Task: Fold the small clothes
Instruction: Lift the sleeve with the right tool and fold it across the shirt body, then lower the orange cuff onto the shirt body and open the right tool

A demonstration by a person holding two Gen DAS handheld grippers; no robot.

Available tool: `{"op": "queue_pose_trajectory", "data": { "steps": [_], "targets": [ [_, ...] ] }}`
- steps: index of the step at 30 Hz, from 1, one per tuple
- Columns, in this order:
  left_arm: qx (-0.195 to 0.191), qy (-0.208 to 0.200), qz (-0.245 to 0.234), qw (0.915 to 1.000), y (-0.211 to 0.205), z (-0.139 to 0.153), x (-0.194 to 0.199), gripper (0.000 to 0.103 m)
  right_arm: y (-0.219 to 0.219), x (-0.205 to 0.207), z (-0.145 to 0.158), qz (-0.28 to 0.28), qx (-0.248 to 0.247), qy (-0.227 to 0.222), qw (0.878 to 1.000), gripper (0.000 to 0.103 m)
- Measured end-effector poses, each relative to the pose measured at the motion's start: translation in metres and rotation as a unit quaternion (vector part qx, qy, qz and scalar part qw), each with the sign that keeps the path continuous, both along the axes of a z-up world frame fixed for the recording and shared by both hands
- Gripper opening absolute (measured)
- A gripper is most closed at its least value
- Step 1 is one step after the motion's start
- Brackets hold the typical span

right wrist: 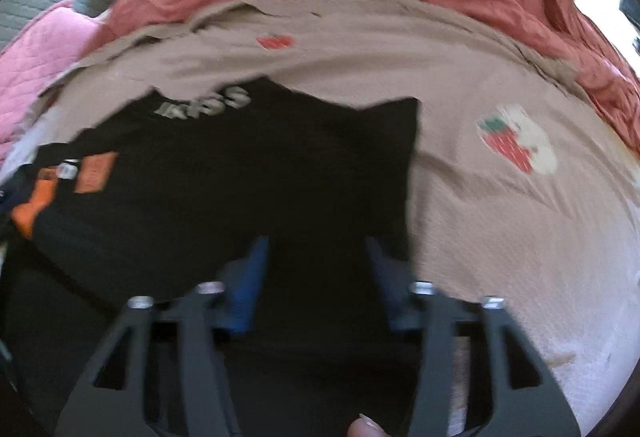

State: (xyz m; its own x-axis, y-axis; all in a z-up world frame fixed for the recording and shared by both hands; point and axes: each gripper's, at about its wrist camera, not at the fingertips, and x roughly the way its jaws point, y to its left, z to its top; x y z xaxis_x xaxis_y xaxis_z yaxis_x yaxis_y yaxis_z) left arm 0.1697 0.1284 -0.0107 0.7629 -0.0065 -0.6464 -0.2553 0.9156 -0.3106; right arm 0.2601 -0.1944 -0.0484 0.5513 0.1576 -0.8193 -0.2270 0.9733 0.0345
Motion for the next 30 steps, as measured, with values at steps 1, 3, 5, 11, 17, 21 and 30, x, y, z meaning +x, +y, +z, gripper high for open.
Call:
{"op": "queue_pose_trajectory", "data": {
  "steps": [1,3,5,11,17,21,30],
  "targets": [
    [0.003,-0.002,-0.009,1.0000,-0.004,0.001,0.001,0.021,-0.006,0.001,-0.002,-0.001,0.007,0.002,1.000,0.029],
    [0.020,0.007,-0.028,0.9994,-0.014,-0.002,0.005,0.021,-0.013,0.001,-0.001,-0.004,0.018,0.003,1.000,0.024],
    [0.041,0.030,-0.047,0.9976,-0.026,-0.009,0.011,0.029,-0.018,0.001,0.000,-0.012,0.024,0.005,1.000,0.022],
    [0.045,0.084,-0.052,0.9941,-0.029,-0.033,0.020,0.038,-0.018,-0.002,-0.001,-0.014,0.019,0.002,1.000,0.022],
    [0.032,0.058,-0.064,0.9958,-0.032,-0.018,0.009,0.049,-0.015,-0.017,0.019,0.002,0.022,-0.019,1.000,0.060],
    [0.053,0.043,-0.071,0.9951,-0.046,-0.005,-0.001,0.058,-0.015,-0.028,0.029,0.015,0.036,-0.023,0.999,0.060],
    [0.062,0.101,-0.083,0.9895,-0.051,-0.027,-0.004,0.066,0.005,-0.041,0.017,0.044,0.040,0.003,0.998,0.060]
  ]
}}
